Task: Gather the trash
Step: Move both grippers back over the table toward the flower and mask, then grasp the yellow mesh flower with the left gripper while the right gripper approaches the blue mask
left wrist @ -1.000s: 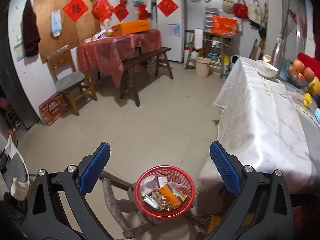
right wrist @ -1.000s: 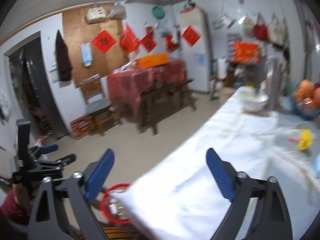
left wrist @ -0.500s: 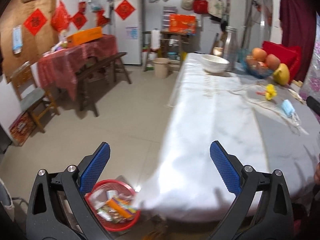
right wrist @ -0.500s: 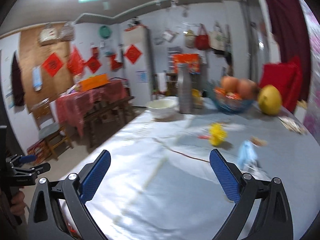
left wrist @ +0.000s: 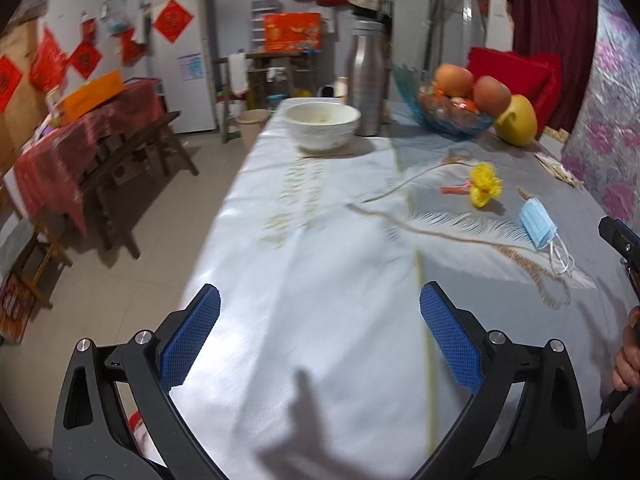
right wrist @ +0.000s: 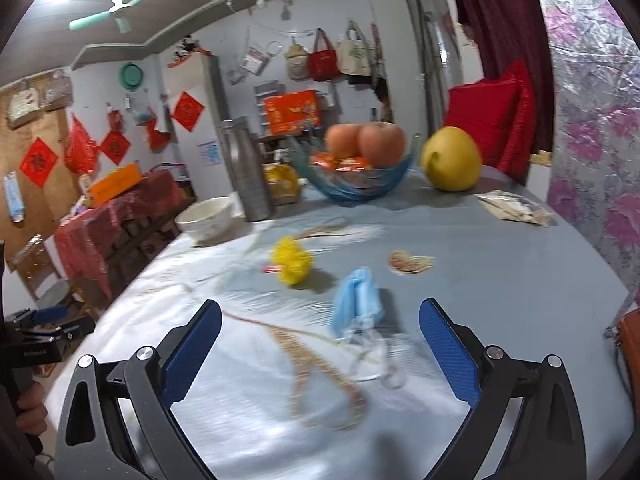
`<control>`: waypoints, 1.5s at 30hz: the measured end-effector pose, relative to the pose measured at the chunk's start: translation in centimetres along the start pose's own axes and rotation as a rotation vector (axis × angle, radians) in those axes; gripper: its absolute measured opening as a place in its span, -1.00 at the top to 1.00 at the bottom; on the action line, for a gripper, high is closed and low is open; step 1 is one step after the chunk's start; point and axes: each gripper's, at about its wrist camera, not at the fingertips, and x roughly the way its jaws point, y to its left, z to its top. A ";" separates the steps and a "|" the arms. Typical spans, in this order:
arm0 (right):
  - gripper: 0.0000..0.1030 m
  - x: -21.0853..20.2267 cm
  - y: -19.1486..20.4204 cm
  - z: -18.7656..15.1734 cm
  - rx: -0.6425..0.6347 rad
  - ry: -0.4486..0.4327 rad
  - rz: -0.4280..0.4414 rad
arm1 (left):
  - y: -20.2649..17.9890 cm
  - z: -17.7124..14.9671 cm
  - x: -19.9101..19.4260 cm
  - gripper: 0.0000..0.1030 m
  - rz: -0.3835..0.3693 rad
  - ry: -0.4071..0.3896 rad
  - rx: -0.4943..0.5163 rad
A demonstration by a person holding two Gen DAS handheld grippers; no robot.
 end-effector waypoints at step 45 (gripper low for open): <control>-0.89 6.5 -6.5 -1.3 0.169 0.259 -0.036 | -16.9 10.9 18.7 -0.87 -0.183 0.085 0.181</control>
